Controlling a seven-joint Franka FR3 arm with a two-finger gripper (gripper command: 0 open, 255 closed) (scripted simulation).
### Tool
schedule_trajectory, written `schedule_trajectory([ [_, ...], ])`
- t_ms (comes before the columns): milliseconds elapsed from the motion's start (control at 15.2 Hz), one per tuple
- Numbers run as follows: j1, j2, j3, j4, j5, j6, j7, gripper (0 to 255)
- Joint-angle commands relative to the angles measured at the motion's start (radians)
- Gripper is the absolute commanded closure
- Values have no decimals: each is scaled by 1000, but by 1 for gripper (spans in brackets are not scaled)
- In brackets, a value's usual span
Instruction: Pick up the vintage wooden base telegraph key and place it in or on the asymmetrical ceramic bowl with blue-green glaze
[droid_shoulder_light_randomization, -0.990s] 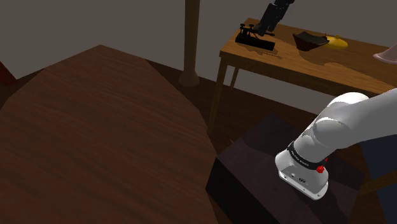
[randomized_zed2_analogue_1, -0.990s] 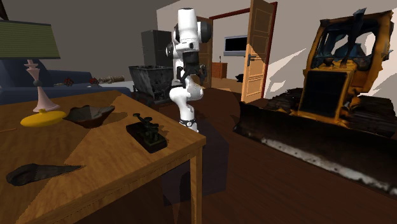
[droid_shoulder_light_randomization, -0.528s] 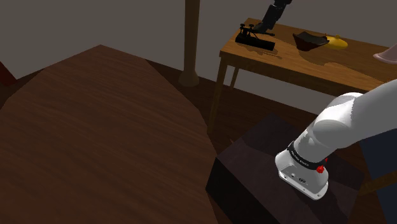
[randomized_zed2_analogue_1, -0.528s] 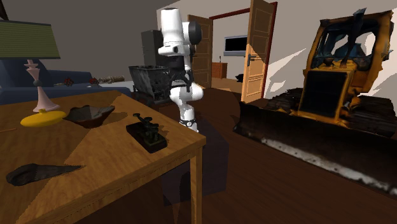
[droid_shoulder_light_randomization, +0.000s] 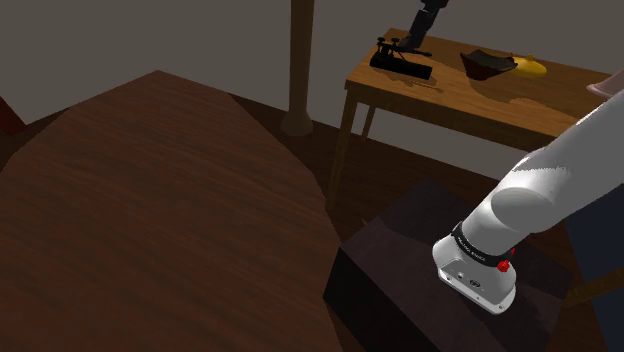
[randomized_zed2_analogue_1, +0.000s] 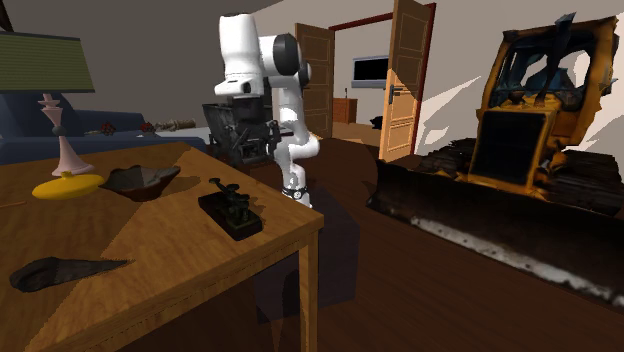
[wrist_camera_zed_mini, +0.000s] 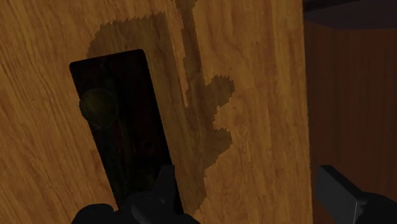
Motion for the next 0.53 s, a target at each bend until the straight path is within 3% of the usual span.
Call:
schedule_trajectory([
  [0, -8, 86, -33, 78, 27, -4, -69, 0],
  [330, -55, 303, -84, 289, 117, -34, -220, 0],
  [462, -63, 324, -84, 297, 126, -25, -232, 0],
])
